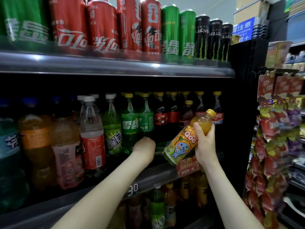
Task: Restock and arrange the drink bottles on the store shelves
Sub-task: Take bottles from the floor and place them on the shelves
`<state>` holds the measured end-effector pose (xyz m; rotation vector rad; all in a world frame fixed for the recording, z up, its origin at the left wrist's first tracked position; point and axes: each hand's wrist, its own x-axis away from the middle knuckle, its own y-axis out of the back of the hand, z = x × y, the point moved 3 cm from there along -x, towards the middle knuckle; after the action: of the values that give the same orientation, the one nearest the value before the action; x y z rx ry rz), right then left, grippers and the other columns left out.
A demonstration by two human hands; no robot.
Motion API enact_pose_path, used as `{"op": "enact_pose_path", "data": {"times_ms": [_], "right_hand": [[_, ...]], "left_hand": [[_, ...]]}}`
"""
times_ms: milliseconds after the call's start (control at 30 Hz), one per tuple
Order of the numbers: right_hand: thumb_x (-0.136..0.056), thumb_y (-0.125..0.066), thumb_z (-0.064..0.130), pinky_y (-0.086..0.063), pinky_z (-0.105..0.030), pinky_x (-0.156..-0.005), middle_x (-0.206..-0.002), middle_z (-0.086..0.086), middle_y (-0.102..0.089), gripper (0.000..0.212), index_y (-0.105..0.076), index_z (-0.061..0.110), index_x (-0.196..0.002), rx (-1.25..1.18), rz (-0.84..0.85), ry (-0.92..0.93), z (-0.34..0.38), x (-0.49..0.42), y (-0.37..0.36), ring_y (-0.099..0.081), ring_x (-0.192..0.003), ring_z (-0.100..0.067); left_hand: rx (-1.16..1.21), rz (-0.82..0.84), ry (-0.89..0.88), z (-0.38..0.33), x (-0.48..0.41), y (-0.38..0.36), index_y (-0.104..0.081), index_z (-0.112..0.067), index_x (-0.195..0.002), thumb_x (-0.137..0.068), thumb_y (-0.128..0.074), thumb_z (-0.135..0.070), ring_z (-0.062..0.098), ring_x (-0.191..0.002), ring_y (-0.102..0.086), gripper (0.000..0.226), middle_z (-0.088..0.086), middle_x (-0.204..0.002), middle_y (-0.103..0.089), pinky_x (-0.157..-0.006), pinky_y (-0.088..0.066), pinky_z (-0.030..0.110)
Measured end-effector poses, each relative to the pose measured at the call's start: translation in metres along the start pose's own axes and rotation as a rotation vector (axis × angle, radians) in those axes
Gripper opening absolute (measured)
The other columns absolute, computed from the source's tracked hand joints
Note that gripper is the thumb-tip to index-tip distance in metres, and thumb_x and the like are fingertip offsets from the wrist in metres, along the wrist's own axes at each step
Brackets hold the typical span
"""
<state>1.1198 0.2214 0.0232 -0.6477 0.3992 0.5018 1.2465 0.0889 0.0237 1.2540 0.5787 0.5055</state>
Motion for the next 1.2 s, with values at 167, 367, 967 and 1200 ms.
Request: {"op": "enact_pose_path", "data": {"times_ms": [167,367,967,1200], "right_hand": [[-0.096,-0.056,0.023,-0.055,-0.025,-0.06,-0.096,-0.002,-0.064,0.037,-0.045,0.013,-0.129,-0.082,-0.101,-0.137,-0.026,-0.014,0.009,-0.068,-0.075,-0.011],[-0.095,-0.056,0.028,-0.056,-0.034,-0.067,-0.099,-0.005,-0.067,0.035,-0.049,0.016,-0.127,-0.123,-0.118,-0.21,-0.039,-0.014,0.017,-0.068,-0.083,-0.02],[-0.072,-0.068,0.021,-0.056,-0.029,-0.068,-0.098,0.0,-0.063,0.058,-0.044,0.028,-0.124,-0.067,0.386,0.032,0.042,-0.056,0.005,-0.066,-0.078,-0.013],[-0.07,-0.071,0.021,-0.057,-0.035,-0.075,-0.103,0.0,-0.063,0.054,-0.048,0.034,-0.117,-0.114,0.41,0.041,0.041,-0.06,-0.001,-0.066,-0.087,-0.019]], "left_hand": [[-0.163,0.029,-0.042,0.008,-0.002,0.006,-0.037,-0.01,-0.14,-0.089,-0.063,-0.023,0.024,-0.108,-0.056,0.059,0.008,-0.13,-0.047,-0.059,-0.038,0.028],[0.125,-0.067,-0.297,-0.009,-0.013,-0.003,-0.032,-0.016,-0.142,-0.084,-0.063,-0.04,0.026,-0.112,-0.052,0.07,0.008,-0.129,-0.048,-0.072,-0.043,0.032],[0.244,-0.267,0.059,-0.021,0.015,0.008,-0.024,-0.02,-0.149,-0.082,-0.064,-0.051,0.025,-0.122,-0.047,0.083,0.006,-0.142,-0.036,-0.09,-0.045,0.031],[0.663,-0.547,0.306,-0.001,0.034,0.006,-0.039,-0.02,-0.141,-0.078,-0.07,-0.05,0.022,-0.118,-0.05,0.076,0.002,-0.133,-0.047,-0.089,-0.045,0.029]]}}
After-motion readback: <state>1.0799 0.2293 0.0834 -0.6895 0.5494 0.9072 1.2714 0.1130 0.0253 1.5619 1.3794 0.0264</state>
